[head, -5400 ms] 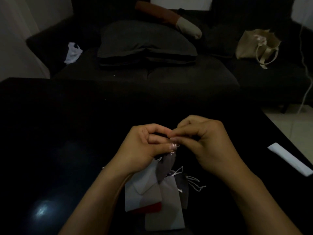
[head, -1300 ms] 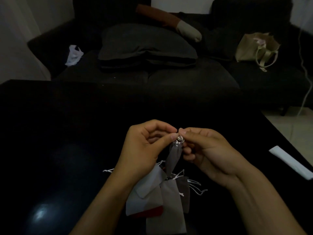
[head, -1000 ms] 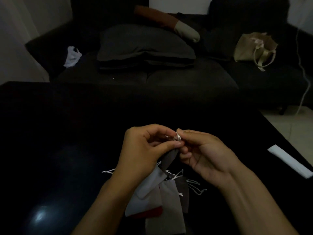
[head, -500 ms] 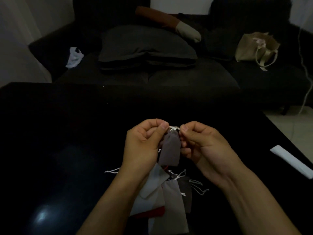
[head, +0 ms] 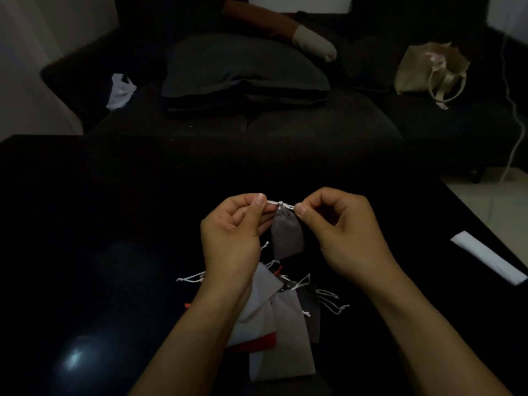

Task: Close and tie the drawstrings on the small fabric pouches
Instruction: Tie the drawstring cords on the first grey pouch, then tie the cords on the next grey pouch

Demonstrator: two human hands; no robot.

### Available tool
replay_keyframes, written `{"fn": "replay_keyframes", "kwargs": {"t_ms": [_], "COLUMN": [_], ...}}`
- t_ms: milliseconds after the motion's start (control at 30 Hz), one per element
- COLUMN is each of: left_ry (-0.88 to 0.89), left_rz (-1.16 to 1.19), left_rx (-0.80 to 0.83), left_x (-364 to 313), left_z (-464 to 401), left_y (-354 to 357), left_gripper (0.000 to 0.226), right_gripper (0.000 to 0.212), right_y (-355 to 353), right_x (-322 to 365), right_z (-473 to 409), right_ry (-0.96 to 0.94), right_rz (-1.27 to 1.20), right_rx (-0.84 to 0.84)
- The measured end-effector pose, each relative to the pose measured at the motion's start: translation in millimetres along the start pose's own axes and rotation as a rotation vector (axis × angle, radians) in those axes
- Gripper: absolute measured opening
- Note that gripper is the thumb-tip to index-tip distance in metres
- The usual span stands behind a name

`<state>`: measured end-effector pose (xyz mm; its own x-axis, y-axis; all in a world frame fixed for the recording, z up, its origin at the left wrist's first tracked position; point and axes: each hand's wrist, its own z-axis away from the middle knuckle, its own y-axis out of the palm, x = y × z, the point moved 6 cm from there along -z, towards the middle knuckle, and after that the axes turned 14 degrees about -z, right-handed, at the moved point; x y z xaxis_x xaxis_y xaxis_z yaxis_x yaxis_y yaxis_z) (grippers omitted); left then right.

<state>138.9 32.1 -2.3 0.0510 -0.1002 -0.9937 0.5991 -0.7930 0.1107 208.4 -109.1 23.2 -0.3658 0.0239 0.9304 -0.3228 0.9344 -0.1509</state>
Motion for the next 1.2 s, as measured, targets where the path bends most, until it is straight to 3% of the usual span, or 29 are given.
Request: {"fn": "replay_keyframes", "kwargs": {"t_ms": [67, 133, 200, 300, 367, 433, 500, 600, 667, 733, 800, 867, 933, 967, 1067, 1200], "left_ry": [-0.011, -0.007, -0.022, -0.065, -0.049, 0.074, 0.231, 0.299, 0.284, 0.291, 0.273, 0.203, 0.148, 0.144, 0.157, 0.183], "left_rz": [0.010, 0.004, 0.023, -0.063, -0.282, -0.618, -0.979, -1.318, -1.456, -1.513, -1.537, -1.579, -1.654, -1.686, -1.720, -1.736], "left_rx": [0.061, 0.106, 0.142, 0.225, 0.292, 0.415, 0.574, 0.727, 0.748, 0.740, 0.759, 0.801, 0.834, 0.840, 0.824, 0.754], "left_x": [2.4, 4.5, 7.1, 12.8, 18.9, 23.5, 29.4, 45.5, 53.2, 53.7, 52.2, 53.6, 59.8, 63.7, 70.4, 67.6], "left_z": [-1.3, -2.4, -2.4, -1.8, -4.2, -3.2, 6.8, 18.4, 17.3, 11.6, 5.6, 2.6, 0.9, 0.1, -2.5, -7.2], "left_y": [3.2, 6.9, 11.3, 18.1, 17.7, 19.2, 27.5, 35.2, 31.7, 25.9, 19.5, 11.8, 6.5, 5.2, 5.2, 2.1], "left_gripper": [0.010, 0.009, 0.008, 0.021, 0.040, 0.058, 0.074, 0.097, 0.105, 0.109, 0.115, 0.122, 0.127, 0.129, 0.127, 0.120], "right_gripper": [0.011, 0.029, 0.027, 0.022, 0.022, 0.025, 0.027, 0.027, 0.039, 0.059, 0.054, 0.042, 0.041, 0.042, 0.045, 0.052], "right_y": [0.2, 1.1, 3.5, -7.2, -27.0, -49.8, -75.5, -103.2, -113.8, -110.7, -83.3, -36.3, -3.1, 5.0, 14.3, 11.1], "right_x": [-5.7, -13.7, -17.4, -32.4, -43.7, -57.0, -74.3, -92.0, -91.4, -70.7, -50.3, -46.2, -49.2, -53.1, -65.3, -75.2], "right_z": [0.0, 2.4, 5.7, 4.3, -0.6, -2.7, -0.4, 7.6, 6.9, 1.8, -1.7, 8.0, 24.9, 29.2, 29.5, 20.3], "right_ry": [0.108, 0.256, 0.324, 0.383, 0.398, 0.449, 0.559, 0.721, 0.691, 0.489, 0.349, 0.434, 0.508, 0.515, 0.493, 0.506], "right_rz": [-0.103, -0.247, -0.280, -0.246, -0.142, 0.011, 0.150, 0.350, 0.584, 0.745, 0.570, 0.353, 0.386, 0.428, 0.512, 0.571], "right_rx": [0.111, 0.222, 0.316, 0.237, 0.121, 0.058, 0.012, -0.006, -0.056, -0.170, -0.050, 0.331, 0.628, 0.687, 0.716, 0.580]}}
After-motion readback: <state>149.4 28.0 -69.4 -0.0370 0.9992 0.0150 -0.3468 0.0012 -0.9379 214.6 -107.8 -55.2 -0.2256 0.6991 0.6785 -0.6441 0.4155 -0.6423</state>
